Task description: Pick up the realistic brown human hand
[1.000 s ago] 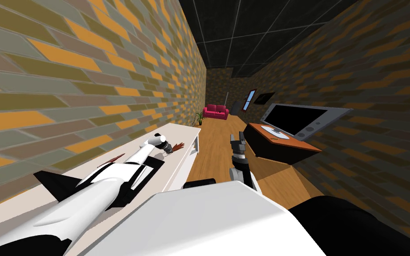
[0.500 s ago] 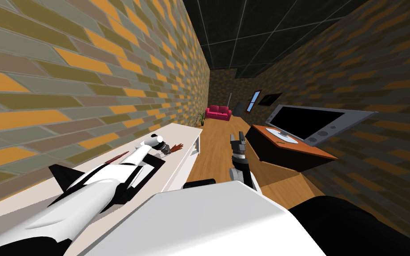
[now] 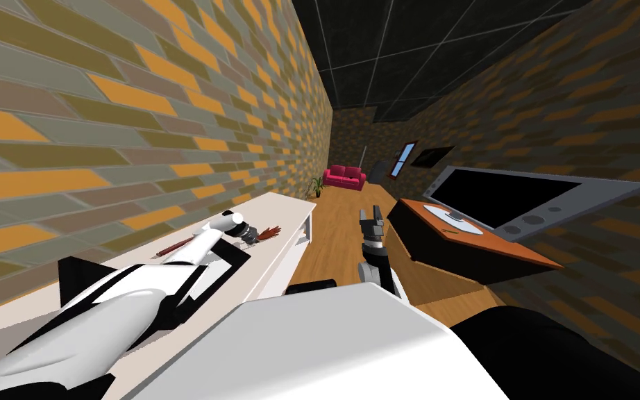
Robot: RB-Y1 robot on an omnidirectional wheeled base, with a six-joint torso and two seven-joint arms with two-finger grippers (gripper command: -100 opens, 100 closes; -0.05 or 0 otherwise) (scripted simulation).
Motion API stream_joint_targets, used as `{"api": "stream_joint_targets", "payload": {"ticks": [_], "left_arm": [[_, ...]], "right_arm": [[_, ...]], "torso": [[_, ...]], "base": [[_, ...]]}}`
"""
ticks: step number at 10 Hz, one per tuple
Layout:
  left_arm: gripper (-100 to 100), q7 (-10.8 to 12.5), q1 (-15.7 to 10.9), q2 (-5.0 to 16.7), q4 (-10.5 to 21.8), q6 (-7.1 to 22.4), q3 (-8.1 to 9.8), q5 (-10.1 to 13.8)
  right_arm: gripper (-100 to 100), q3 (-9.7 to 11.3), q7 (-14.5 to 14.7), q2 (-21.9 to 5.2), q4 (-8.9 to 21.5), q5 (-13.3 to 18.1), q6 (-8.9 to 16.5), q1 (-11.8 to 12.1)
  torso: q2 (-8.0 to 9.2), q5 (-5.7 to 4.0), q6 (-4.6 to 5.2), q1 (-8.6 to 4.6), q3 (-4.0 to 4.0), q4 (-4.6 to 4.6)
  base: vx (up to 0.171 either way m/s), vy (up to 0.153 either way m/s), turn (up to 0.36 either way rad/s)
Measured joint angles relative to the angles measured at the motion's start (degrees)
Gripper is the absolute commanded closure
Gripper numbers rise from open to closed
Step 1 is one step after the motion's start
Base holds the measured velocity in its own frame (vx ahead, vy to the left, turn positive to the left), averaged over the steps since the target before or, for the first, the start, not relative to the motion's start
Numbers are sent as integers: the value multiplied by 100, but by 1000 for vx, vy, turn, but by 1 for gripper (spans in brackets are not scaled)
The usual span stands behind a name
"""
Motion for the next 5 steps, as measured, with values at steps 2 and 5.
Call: {"api": "stream_joint_targets", "payload": {"ticks": [2,5], "left_arm": [[100,-391,104,251,60,29,20,280],[0,-535,267,421,-128,110,35,442]], "right_arm": [[0,0,0,0,0,0,0,0],[0,-1,0,-1,0,0,0,-2]], "torso": [[12,-1,-2,-1,7,2],[31,6,7,32,18,8]], "base": [[71,-128,87],[24,-45,25]]}}
